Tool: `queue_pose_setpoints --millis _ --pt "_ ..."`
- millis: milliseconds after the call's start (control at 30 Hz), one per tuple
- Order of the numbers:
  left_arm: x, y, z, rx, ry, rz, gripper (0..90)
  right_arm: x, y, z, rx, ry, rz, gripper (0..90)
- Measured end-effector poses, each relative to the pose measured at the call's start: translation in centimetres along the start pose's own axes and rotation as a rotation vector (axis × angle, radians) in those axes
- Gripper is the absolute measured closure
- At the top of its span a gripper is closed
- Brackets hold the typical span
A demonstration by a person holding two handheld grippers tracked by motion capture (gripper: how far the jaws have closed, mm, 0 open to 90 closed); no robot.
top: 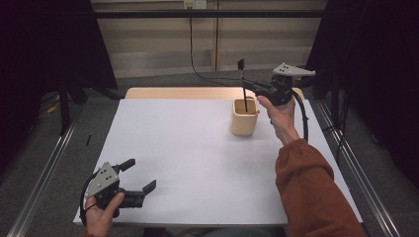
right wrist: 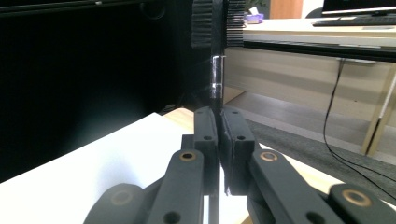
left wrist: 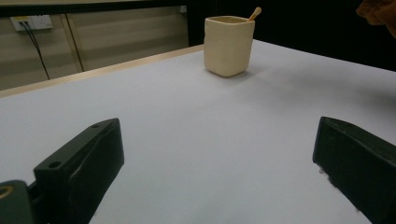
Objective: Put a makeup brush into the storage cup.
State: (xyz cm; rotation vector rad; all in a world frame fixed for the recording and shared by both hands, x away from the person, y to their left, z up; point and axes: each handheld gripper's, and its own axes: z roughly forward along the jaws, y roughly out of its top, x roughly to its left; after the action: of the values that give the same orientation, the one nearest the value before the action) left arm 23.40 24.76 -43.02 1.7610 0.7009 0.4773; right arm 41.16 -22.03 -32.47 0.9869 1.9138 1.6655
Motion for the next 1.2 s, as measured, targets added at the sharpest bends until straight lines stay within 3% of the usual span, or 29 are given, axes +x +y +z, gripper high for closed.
queue_pose_setpoints --millis 400,700,1200 --pt "0.0 0.0 0.0 0.000 -0.001 -0.001 1.9 -1.8 -1.0 1.4 0.006 -0.062 0.008 85.8" --pt "0.1 -0.1 0.1 0.000 -0.005 -0.008 1.9 -2.4 -1.9 2.0 0.012 -0.073 0.001 85.8" --pt "0.2 -0.2 0.1 0.011 -0.002 -0.008 1.9 -2.8 -4.1 2.6 0.038 -0.080 0.030 85.7"
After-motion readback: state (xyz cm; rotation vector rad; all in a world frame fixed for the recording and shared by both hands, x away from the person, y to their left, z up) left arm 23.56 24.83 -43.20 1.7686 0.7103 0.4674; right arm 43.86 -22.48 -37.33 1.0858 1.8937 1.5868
